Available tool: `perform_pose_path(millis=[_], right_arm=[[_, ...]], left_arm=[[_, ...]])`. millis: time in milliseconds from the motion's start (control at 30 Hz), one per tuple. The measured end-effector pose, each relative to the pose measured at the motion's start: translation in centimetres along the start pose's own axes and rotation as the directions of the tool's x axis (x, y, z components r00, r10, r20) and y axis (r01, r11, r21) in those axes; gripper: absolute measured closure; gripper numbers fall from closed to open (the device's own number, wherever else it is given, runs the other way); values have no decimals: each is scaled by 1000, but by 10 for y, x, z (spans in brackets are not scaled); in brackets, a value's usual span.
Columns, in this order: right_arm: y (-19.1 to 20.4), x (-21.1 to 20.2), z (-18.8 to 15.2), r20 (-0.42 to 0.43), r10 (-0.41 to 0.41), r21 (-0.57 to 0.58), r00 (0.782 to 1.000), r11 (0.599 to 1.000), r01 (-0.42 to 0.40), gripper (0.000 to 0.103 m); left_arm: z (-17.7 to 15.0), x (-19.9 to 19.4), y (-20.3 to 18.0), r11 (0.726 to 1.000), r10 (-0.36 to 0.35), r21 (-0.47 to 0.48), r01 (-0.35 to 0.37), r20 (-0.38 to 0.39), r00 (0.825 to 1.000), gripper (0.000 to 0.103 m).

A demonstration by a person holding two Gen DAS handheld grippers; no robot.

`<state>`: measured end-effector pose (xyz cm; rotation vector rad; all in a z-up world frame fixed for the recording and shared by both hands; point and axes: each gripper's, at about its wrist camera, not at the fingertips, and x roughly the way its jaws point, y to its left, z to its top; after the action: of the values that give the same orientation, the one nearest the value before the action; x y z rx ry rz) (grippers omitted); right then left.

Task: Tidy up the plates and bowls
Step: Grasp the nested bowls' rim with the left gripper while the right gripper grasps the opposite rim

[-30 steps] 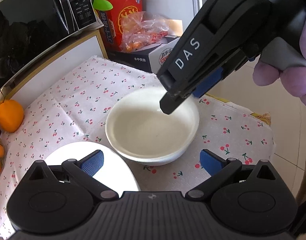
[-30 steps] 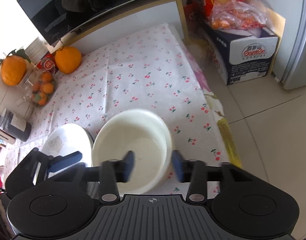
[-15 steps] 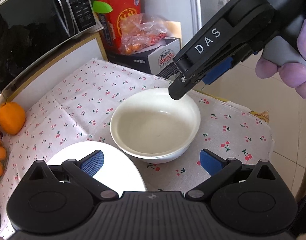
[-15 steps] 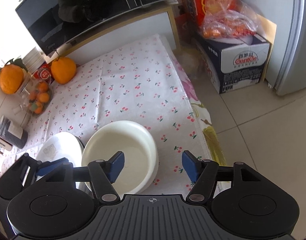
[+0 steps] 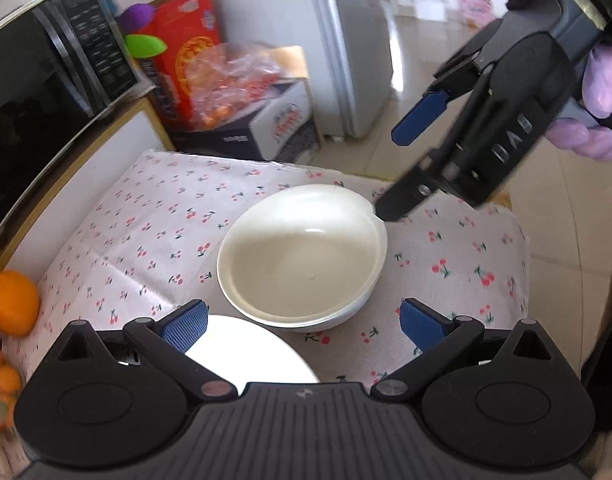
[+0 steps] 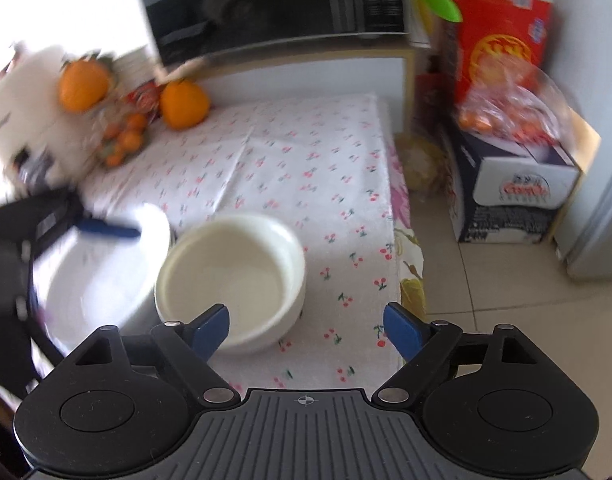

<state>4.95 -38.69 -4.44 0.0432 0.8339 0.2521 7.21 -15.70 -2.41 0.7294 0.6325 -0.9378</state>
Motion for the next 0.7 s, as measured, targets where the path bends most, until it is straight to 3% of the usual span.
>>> perform_pose_path(millis=[133,367,567,700], right_arm=[[0,9,-8,-38,24,-52,999,998,-26,17],[-20,19,3,-40,116,91,992,990,-112,17],[-14,23,11,-133,121,-150,984,979,-141,12],[3,28,10,-204,143,-307,969,930,-202,12]], left_arm=[[6,13,6,995,-37,89,42,-58,998,0],[13,34,14,982,-102,144,120,-124,987,0],[18,47,23,973,-144,157,171,-170,975,1],[22,55,28,964,-184,150,218,-213,960,1]])
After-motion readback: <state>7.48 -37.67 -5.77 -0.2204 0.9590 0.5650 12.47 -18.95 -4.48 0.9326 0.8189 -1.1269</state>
